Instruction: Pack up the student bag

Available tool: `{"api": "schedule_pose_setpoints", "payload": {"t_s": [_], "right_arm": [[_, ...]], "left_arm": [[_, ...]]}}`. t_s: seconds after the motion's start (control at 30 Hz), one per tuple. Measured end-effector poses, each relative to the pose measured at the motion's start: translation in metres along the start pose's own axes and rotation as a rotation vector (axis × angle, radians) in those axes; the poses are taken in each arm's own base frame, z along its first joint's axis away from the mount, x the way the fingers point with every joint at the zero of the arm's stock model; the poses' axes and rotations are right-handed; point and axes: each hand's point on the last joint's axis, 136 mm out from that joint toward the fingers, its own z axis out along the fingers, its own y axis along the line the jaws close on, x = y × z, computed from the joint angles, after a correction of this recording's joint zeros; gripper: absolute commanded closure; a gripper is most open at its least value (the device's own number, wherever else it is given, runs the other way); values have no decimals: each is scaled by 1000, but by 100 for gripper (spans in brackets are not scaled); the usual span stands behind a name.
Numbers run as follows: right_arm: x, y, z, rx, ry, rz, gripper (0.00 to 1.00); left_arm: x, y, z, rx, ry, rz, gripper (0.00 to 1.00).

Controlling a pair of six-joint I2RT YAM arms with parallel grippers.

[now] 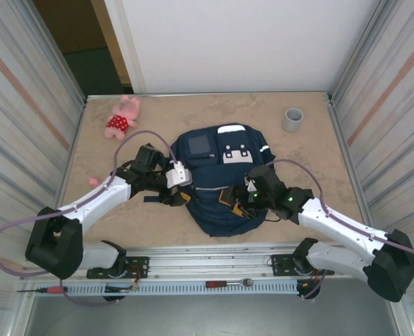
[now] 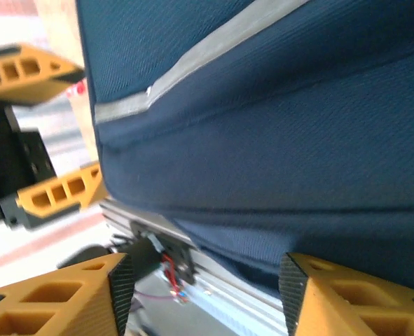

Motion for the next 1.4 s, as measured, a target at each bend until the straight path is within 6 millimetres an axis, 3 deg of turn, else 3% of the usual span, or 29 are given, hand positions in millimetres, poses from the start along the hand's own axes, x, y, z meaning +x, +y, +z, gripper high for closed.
{"api": "schedule_pose_setpoints", "payload": {"t_s": [0.23,0.4,0.67,0.87,0.97,1.07,1.17,1.27,1.4], "right_arm": [[-28,8,15,-64,-50,161,52],[-40,12,15,-93,-74,212,54],[-47,-1,17,-82,-96,267,70],[-54,-1,15,-89,-119,278,62],[-57,-2,16,-86,-131,282,63],[-60,-7,22,-63,-132,292,75],[-62,-11,25,-48,-136,302,95],[-65,-8,22,-42,-150,292,98],[-73,14,5,-75,-180,246,97]], "left_arm": [[0,2,1,-8,-2,-4,30],[7,4,12,27,20,-27,31],[6,10,25,55,40,-11,35],[1,13,23,48,31,16,27],[-2,14,20,39,23,37,26],[-5,17,17,32,21,60,25],[-7,20,14,27,23,77,25],[-3,23,13,22,33,82,25],[1,26,14,28,50,87,25]]}}
